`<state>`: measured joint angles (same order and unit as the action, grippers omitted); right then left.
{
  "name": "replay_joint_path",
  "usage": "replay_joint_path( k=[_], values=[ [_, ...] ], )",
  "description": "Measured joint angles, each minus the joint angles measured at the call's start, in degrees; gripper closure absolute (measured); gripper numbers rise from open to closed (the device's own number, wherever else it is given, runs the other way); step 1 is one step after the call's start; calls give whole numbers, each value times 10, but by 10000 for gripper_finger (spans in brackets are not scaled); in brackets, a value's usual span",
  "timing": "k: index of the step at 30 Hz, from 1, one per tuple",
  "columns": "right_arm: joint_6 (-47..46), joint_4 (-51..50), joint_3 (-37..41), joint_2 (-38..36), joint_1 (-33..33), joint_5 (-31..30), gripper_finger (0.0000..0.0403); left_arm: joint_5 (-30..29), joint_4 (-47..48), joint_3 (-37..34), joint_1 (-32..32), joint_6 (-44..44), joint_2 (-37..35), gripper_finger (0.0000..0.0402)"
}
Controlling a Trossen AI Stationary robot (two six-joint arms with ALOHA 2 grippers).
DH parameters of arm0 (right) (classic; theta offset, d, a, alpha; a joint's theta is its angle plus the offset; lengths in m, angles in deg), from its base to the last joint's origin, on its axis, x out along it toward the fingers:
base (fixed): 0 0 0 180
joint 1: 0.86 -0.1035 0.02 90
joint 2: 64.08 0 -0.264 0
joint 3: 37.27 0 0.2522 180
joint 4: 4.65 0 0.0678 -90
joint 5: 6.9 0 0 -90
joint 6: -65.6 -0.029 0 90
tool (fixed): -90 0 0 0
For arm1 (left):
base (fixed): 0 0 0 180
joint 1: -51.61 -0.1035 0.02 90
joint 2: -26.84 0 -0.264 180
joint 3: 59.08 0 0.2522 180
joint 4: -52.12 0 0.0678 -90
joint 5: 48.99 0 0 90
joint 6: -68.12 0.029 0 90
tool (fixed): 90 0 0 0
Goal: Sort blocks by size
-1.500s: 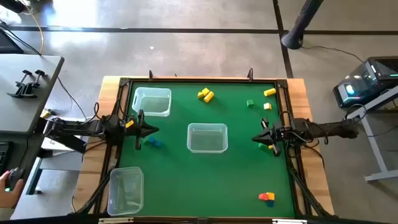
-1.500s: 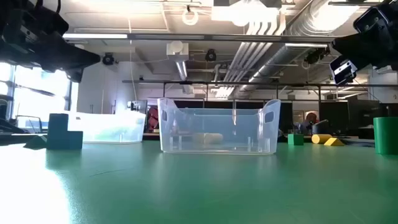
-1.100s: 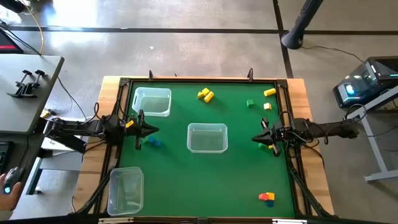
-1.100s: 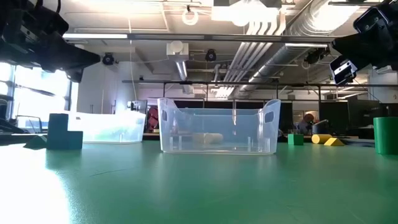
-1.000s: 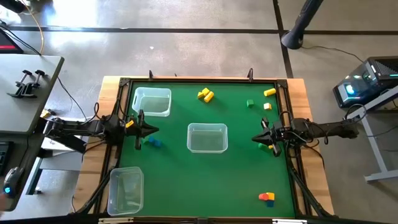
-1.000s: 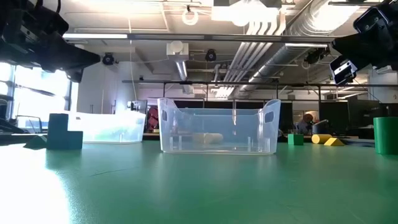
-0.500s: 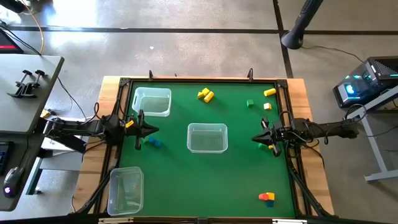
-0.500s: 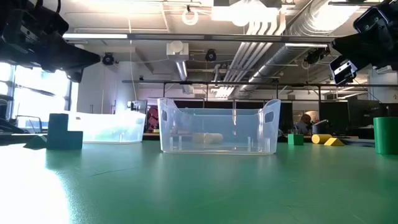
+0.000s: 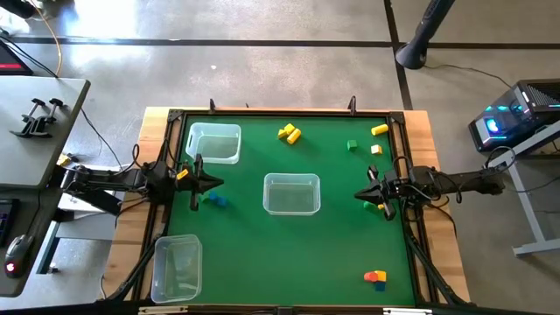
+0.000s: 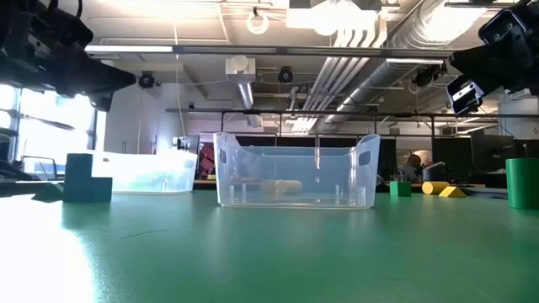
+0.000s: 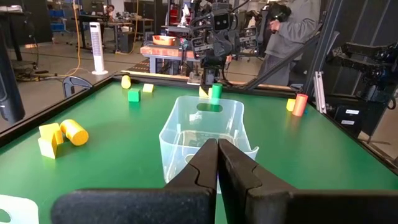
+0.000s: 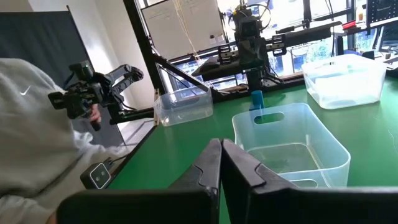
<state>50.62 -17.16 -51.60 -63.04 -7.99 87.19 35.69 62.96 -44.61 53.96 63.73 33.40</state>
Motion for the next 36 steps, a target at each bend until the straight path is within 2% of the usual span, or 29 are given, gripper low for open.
replay_joint_path(
  k=[6,13,17,19,22,25,30,36],
  values=[
    [0,0,0,0,0,0,402,1,-62,0,0,-60,0,401],
    [0,0,0,0,0,0,402,-29,-163,0,-1,-13,5,401],
    [0,0,0,0,0,0,402,18,-174,1,-1,74,29,401],
    [0,0,0,0,0,0,402,23,-155,17,1,94,56,401],
    [0,0,0,0,0,0,402,7,-78,78,10,96,110,401],
    [0,0,0,0,0,0,402,-40,76,164,25,71,183,401],
    [0,0,0,0,0,0,402,-102,337,310,53,-74,316,401],
    [0,0,0,0,0,0,402,-93,501,407,91,-209,432,401]
  ],
)
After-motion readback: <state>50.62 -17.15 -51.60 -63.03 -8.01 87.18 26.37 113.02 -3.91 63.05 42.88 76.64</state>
